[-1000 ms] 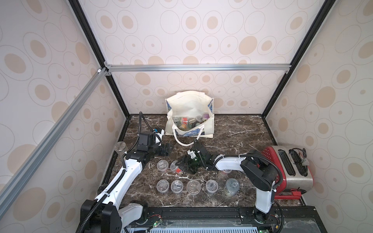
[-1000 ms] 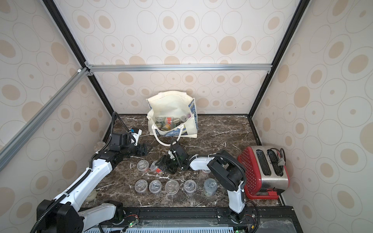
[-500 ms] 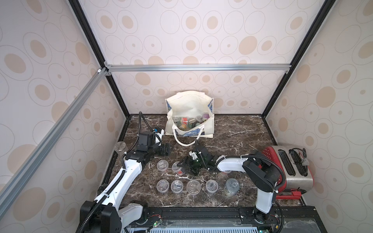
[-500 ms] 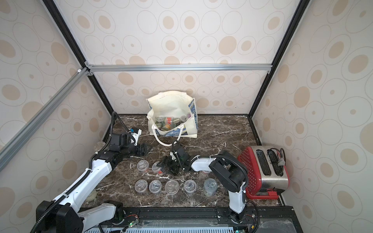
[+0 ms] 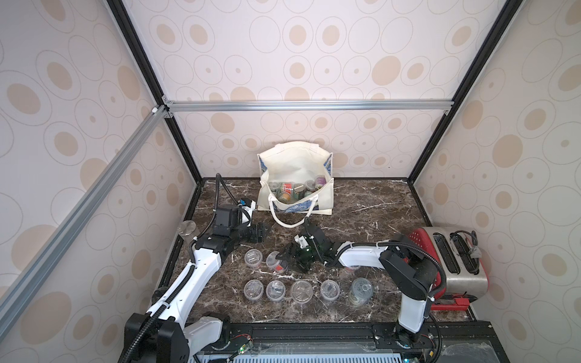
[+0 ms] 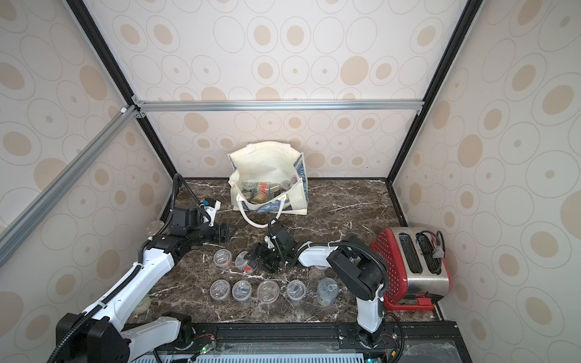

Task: Take out the seed jars from the canvas bag
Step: Place the seed jar at the center of the board.

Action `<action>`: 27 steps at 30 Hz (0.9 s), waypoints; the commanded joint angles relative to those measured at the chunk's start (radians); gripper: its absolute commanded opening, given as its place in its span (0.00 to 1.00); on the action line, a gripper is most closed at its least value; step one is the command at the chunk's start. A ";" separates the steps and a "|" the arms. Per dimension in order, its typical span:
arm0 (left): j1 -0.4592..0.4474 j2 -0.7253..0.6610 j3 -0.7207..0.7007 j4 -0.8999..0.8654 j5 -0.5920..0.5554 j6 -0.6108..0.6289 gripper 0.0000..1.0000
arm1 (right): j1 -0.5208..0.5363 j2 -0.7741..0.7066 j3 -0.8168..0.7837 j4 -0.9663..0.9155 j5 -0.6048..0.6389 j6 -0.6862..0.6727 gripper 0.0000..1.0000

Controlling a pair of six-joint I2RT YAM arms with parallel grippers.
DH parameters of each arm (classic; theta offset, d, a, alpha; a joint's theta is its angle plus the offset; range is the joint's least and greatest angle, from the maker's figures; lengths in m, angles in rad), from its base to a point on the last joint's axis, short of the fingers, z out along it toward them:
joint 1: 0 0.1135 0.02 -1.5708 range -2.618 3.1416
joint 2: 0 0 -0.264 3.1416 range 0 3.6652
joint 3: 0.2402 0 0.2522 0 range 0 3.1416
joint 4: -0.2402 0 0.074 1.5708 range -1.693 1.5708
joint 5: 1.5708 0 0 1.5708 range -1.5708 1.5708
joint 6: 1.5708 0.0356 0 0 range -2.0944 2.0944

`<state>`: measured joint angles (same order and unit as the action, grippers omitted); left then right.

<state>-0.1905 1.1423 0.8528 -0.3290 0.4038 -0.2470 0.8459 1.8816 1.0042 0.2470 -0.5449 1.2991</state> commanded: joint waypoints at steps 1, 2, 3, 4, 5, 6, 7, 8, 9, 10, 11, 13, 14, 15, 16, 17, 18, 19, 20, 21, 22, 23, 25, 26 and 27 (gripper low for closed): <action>0.006 -0.015 0.002 0.016 0.015 0.015 0.75 | -0.005 0.024 0.015 -0.012 -0.011 0.025 0.75; 0.006 -0.015 0.001 0.016 0.015 0.014 0.75 | -0.005 0.027 0.017 -0.012 -0.011 0.026 0.74; 0.006 -0.013 0.002 0.018 0.015 0.016 0.75 | -0.005 0.034 0.020 -0.012 -0.013 0.028 0.73; 0.006 -0.013 0.002 0.018 0.014 0.015 0.75 | -0.005 0.040 0.022 -0.009 -0.018 0.031 0.72; 0.006 -0.011 0.002 0.018 0.015 0.018 0.75 | -0.005 0.049 0.025 -0.004 -0.021 0.035 0.72; 0.006 -0.010 0.004 0.018 0.016 0.018 0.75 | -0.005 0.058 0.028 0.007 -0.026 0.040 0.72; 0.006 -0.009 0.005 0.018 0.015 0.018 0.75 | -0.005 0.064 0.029 0.023 -0.029 0.045 0.72; 0.006 -0.007 0.005 0.018 0.015 0.019 0.75 | -0.004 0.067 0.032 0.034 -0.029 0.045 0.72; 0.006 -0.006 0.006 0.019 0.016 0.018 0.75 | -0.001 0.071 0.038 0.037 -0.029 0.041 0.72; 0.006 -0.006 0.005 0.019 0.016 0.020 0.75 | -0.002 0.074 0.045 0.035 -0.029 0.037 0.72; 0.006 -0.005 0.005 0.021 0.015 0.020 0.75 | -0.001 0.081 0.054 0.031 -0.031 0.033 0.72; 0.006 0.000 0.006 0.021 0.015 0.019 0.75 | 0.000 0.090 0.067 0.024 -0.035 0.031 0.72; 0.006 0.003 0.006 0.021 0.016 0.020 0.75 | -0.001 0.094 0.068 0.025 -0.035 0.031 0.72; 0.006 0.004 0.005 0.022 0.015 0.020 0.75 | -0.001 0.094 0.069 0.021 -0.035 0.032 0.73; 0.006 0.005 0.006 0.022 0.015 0.020 0.75 | -0.001 0.092 0.068 0.015 -0.035 0.032 0.73; 0.006 0.004 0.005 0.025 0.016 0.020 0.75 | -0.001 0.086 0.066 0.009 -0.034 0.030 0.74; 0.006 0.006 0.003 0.028 0.014 0.020 0.75 | -0.001 0.078 0.063 -0.005 -0.029 0.026 0.76; 0.006 0.008 0.002 0.030 0.015 0.019 0.75 | -0.001 0.069 0.062 -0.023 -0.024 0.019 0.78; 0.006 0.009 -0.001 0.033 0.017 0.017 0.75 | -0.001 0.057 0.062 -0.046 -0.016 0.009 0.80; 0.006 0.010 0.000 0.035 0.018 0.017 0.75 | -0.001 0.045 0.060 -0.061 -0.010 0.001 0.81; 0.006 0.013 -0.002 0.035 0.018 0.017 0.75 | 0.000 0.036 0.058 -0.073 -0.004 -0.004 0.81; 0.006 0.014 -0.002 0.036 0.018 0.017 0.75 | -0.001 0.025 0.061 -0.096 0.003 -0.012 0.82; 0.006 0.016 -0.004 0.037 0.018 0.019 0.75 | -0.002 0.009 0.065 -0.130 0.010 -0.026 0.83; 0.006 0.017 -0.004 0.038 0.018 0.018 0.75 | -0.002 0.003 0.066 -0.140 0.013 -0.029 0.83; 0.006 0.017 -0.004 0.038 0.018 0.019 0.75 | -0.002 -0.002 0.065 -0.142 0.011 -0.031 0.83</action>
<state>-0.1905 1.1553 0.8528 -0.3069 0.4107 -0.2470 0.8459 1.9251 1.0561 0.1650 -0.5522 1.2804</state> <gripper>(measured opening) 0.751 0.828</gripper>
